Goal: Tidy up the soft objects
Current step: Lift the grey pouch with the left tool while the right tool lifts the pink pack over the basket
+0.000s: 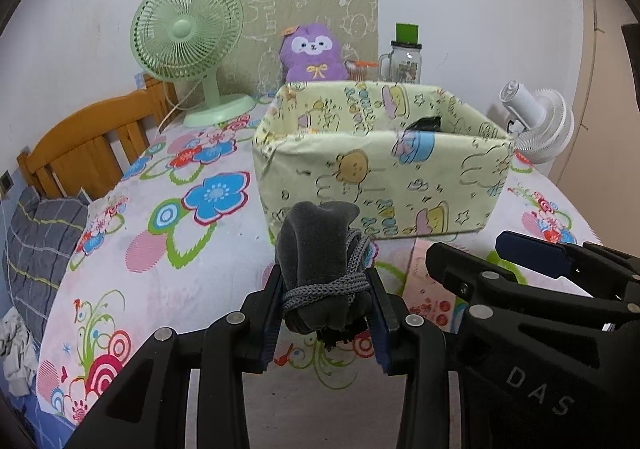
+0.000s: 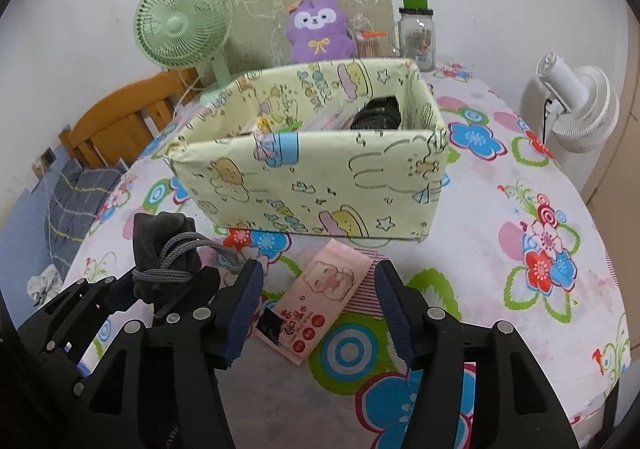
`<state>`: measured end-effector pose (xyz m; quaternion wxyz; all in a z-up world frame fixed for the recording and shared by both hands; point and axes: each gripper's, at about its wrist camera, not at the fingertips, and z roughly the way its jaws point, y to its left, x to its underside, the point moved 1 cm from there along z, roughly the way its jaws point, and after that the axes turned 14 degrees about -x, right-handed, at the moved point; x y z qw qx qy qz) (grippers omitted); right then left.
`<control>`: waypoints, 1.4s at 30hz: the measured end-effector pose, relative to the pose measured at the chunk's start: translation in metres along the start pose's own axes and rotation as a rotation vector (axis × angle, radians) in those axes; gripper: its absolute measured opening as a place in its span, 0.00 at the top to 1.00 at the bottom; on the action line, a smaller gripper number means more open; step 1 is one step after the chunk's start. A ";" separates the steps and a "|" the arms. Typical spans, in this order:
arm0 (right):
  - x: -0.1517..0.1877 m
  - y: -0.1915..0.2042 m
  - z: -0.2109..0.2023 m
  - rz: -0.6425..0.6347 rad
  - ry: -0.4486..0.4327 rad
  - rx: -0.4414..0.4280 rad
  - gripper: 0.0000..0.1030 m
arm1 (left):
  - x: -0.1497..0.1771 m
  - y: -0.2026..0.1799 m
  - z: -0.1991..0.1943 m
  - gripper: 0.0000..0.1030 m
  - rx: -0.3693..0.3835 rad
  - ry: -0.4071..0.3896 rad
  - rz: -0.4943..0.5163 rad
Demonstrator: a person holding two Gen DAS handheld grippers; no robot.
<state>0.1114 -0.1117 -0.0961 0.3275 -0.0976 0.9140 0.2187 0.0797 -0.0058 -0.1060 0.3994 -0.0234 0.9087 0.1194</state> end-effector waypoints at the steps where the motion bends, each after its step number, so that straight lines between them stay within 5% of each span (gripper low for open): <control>1: 0.001 -0.001 0.003 0.001 0.008 0.003 0.40 | 0.001 -0.001 0.003 0.63 0.000 0.006 0.002; 25: 0.003 -0.004 0.055 0.032 0.143 0.079 0.41 | 0.013 0.007 0.042 0.63 -0.003 0.093 0.007; 29: 0.004 0.003 0.059 0.001 0.143 0.084 0.56 | 0.014 0.004 0.041 0.63 -0.019 0.081 0.029; 42: 0.006 0.008 0.054 -0.010 0.123 0.070 0.60 | 0.013 0.005 0.035 0.63 -0.007 0.079 0.016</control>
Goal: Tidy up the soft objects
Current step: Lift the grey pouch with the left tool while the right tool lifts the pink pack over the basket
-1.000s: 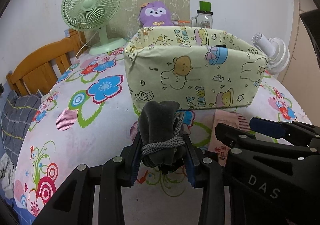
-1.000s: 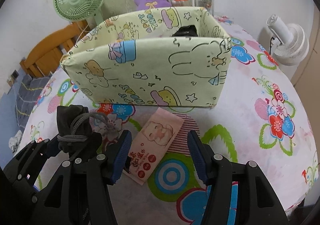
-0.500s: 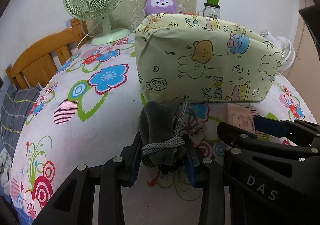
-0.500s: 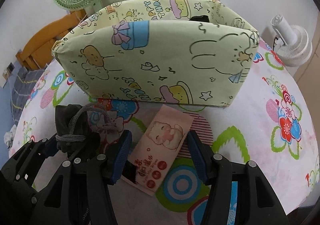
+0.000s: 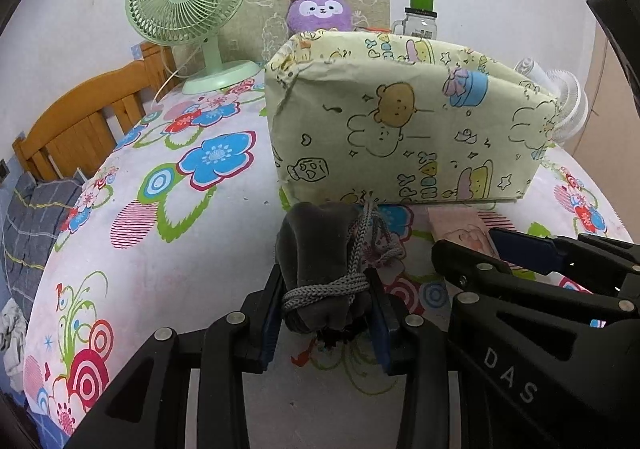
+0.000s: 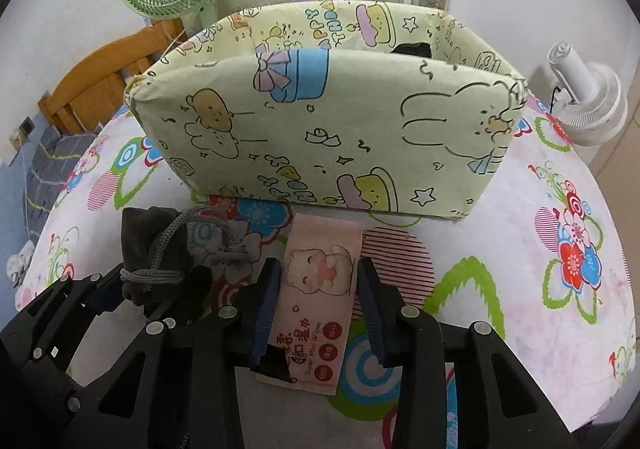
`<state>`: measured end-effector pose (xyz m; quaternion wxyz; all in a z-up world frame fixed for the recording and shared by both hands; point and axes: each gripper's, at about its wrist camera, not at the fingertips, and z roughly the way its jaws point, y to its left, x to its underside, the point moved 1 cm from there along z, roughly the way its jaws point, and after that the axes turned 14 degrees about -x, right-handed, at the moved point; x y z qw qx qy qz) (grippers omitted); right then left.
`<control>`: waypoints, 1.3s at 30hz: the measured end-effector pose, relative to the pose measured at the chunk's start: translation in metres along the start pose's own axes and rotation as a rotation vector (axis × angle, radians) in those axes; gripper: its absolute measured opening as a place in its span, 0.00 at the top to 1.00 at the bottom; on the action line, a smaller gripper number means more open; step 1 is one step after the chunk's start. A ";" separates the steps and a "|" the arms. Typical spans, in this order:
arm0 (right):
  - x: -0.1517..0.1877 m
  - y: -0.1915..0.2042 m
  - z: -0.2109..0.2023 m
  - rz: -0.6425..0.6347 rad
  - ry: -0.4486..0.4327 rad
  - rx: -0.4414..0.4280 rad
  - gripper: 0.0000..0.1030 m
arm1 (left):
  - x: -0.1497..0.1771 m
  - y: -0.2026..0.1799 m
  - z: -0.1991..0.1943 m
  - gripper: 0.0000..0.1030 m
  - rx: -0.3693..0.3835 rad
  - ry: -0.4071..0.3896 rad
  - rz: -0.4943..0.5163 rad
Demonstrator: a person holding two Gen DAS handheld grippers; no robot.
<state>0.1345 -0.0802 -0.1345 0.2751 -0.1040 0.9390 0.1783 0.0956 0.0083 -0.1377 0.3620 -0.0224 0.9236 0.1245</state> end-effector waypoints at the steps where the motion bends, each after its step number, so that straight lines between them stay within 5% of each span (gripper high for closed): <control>1: 0.000 -0.001 -0.003 0.000 -0.004 -0.001 0.60 | 0.000 0.000 -0.002 0.63 0.000 -0.006 -0.002; 39: -0.022 -0.005 -0.108 -0.054 -0.191 0.001 0.60 | -0.041 -0.014 -0.088 0.63 -0.007 -0.181 -0.036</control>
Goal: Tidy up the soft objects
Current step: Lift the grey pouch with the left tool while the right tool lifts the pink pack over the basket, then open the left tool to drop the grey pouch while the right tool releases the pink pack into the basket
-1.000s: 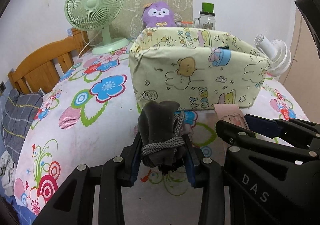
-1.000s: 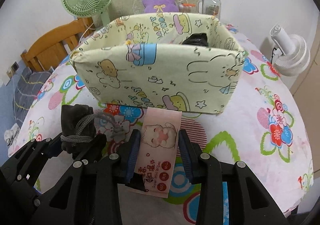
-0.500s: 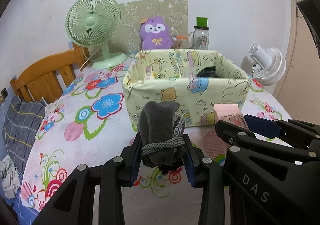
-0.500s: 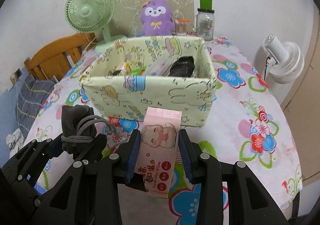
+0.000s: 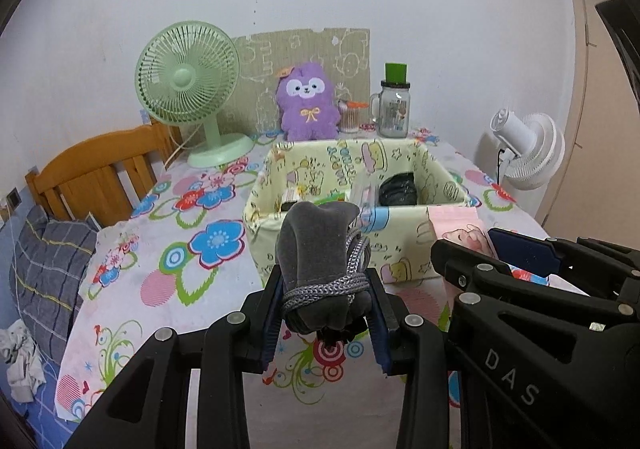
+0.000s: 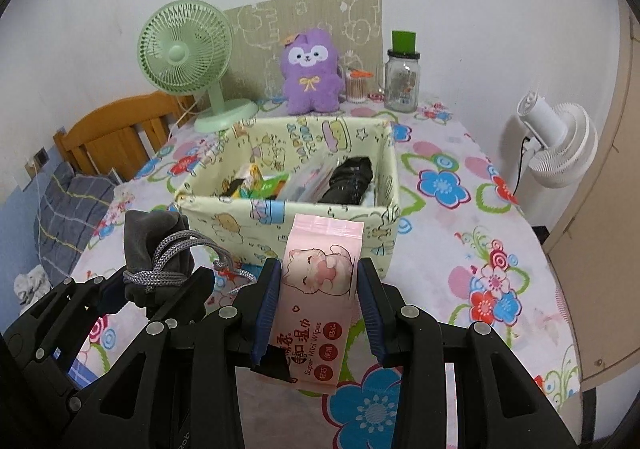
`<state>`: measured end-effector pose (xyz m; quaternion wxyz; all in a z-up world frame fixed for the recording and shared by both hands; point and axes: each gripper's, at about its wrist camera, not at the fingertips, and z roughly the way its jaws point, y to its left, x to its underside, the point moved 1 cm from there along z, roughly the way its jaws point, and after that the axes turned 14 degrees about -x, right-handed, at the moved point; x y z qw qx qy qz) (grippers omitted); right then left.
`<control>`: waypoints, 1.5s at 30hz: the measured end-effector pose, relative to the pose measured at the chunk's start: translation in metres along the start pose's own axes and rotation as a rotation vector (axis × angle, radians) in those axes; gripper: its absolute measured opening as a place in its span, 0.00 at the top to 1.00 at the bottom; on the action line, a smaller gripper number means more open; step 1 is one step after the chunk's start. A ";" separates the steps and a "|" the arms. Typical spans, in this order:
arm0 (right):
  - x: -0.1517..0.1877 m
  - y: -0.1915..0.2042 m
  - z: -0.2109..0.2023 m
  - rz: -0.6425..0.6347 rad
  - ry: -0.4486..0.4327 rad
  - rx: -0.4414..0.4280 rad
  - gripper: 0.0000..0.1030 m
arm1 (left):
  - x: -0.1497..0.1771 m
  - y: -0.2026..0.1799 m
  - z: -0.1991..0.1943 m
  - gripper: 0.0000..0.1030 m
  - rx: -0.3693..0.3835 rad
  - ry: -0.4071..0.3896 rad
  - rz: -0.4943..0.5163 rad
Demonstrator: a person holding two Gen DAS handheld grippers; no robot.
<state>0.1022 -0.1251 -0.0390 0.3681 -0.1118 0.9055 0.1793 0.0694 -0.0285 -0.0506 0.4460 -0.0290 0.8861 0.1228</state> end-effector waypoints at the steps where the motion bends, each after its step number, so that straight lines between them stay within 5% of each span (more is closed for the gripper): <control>1: -0.002 0.000 -0.002 -0.002 -0.004 0.000 0.60 | -0.002 0.000 -0.002 0.63 0.000 -0.005 -0.002; 27: -0.057 -0.007 -0.039 -0.024 -0.126 0.005 0.60 | -0.062 -0.008 -0.021 0.63 0.013 -0.119 -0.005; 45: -0.088 -0.019 -0.010 -0.023 -0.125 -0.010 0.60 | -0.087 -0.017 0.017 0.63 0.030 -0.104 -0.008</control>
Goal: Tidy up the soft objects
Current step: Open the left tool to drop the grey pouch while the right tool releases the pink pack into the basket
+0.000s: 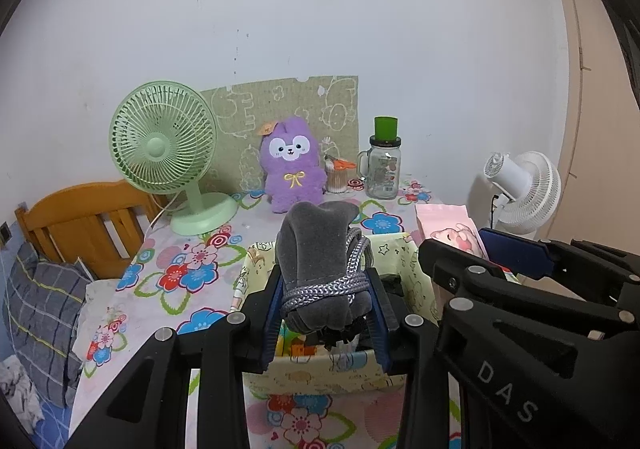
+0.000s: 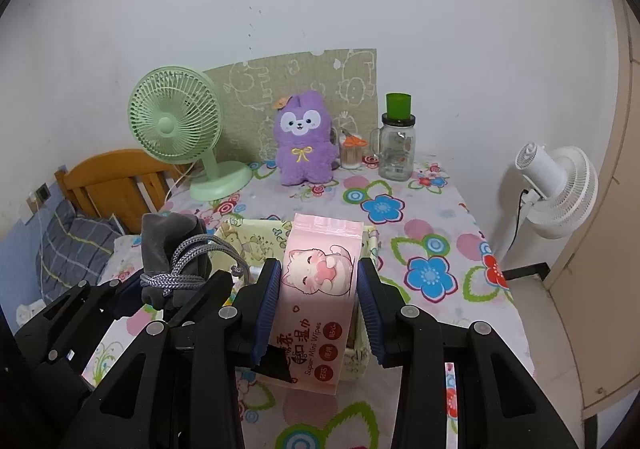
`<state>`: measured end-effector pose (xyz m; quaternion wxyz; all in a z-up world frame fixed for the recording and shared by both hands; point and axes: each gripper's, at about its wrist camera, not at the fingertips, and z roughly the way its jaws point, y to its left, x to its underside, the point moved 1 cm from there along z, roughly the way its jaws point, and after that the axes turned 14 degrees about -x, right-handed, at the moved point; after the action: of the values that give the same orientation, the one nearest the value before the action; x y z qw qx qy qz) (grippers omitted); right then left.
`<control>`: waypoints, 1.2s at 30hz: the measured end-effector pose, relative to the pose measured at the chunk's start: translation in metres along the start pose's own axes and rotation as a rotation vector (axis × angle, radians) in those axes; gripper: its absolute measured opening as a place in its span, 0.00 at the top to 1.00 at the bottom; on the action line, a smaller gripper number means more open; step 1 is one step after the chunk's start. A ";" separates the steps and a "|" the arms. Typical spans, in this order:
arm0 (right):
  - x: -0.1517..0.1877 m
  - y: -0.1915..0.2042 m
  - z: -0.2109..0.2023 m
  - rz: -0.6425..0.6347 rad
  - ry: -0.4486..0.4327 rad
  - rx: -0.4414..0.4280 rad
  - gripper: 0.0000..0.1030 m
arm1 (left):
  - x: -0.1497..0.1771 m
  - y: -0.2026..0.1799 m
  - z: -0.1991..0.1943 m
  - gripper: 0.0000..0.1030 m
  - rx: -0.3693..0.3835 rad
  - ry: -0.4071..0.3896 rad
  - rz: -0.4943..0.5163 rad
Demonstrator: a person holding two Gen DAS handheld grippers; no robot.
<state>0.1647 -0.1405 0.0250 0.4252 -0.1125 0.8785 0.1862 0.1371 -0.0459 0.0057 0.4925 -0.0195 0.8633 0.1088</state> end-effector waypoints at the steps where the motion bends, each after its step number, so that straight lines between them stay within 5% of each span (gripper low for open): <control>1: -0.002 -0.001 0.003 0.001 0.002 -0.002 0.60 | -0.001 0.000 0.003 0.63 -0.001 0.003 -0.002; 21: -0.017 -0.016 0.063 0.011 0.056 -0.030 0.59 | -0.003 -0.001 0.071 0.61 -0.005 0.097 -0.022; 25: -0.018 -0.020 0.073 0.024 0.069 -0.032 0.60 | 0.000 0.000 0.081 0.36 -0.007 0.106 -0.025; 36: -0.015 -0.018 0.104 0.017 0.115 -0.076 0.59 | 0.005 0.011 0.093 0.20 -0.036 0.133 -0.034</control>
<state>0.2533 -0.1118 -0.0266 0.3679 -0.1315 0.8948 0.2161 0.2119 -0.0157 -0.0427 0.4354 -0.0500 0.8916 0.1143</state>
